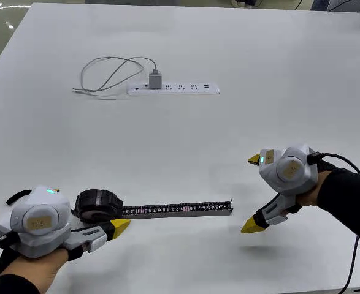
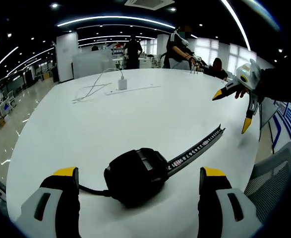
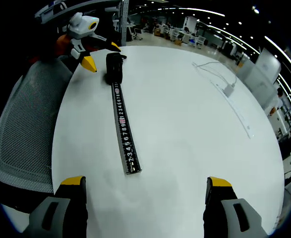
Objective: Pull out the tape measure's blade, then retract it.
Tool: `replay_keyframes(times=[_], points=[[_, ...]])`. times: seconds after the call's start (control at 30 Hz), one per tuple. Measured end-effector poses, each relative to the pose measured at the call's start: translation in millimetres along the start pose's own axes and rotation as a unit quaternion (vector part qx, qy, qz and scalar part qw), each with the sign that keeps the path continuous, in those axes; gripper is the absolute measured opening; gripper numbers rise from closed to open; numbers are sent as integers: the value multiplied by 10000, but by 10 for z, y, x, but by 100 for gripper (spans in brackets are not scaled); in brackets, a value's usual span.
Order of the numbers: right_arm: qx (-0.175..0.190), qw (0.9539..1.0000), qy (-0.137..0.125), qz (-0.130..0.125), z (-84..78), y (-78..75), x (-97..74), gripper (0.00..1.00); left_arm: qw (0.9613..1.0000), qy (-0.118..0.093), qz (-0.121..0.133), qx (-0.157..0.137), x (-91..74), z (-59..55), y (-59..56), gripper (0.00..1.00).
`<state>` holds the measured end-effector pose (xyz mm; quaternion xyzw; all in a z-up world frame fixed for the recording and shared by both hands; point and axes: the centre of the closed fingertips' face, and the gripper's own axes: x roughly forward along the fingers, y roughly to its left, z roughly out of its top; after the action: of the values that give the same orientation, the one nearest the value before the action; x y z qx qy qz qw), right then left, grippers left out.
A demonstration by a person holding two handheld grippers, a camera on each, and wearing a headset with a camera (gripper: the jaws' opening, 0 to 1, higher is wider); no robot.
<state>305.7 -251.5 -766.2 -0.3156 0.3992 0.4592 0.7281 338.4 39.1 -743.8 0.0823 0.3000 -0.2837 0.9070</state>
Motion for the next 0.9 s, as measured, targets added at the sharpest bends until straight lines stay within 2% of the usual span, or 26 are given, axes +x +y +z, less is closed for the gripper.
replay_keyframes(times=[0.07,0.2,0.3,0.33,0.4,0.43,0.53,0.7,0.77,0.9], points=[[-38,10000,14,45,29,5,38,99,10000,-80,25,-38,11,12,-11,99],[-130,9998,38,148,85,6,127,99,9995,-143,237,-128,52,14,24,99],[-219,9995,45,219,114,4,193,99,9992,-228,275,-188,77,24,13,99],[-233,9995,63,224,115,-2,213,99,9992,-244,289,-138,89,21,6,99],[-243,9993,88,276,118,3,256,99,9989,-219,362,185,110,3,7,99],[-258,9992,99,279,120,3,274,99,9987,-284,369,198,118,12,-2,99],[-298,9990,120,324,125,6,324,99,9980,-480,388,-102,126,64,-25,99],[-332,9985,186,392,108,0,387,94,9972,-433,587,-171,149,29,1,99],[-289,9983,218,452,100,11,413,94,9961,-429,658,-405,155,6,17,99],[-419,9977,186,496,117,33,427,86,9951,-511,774,-331,161,14,31,99]])
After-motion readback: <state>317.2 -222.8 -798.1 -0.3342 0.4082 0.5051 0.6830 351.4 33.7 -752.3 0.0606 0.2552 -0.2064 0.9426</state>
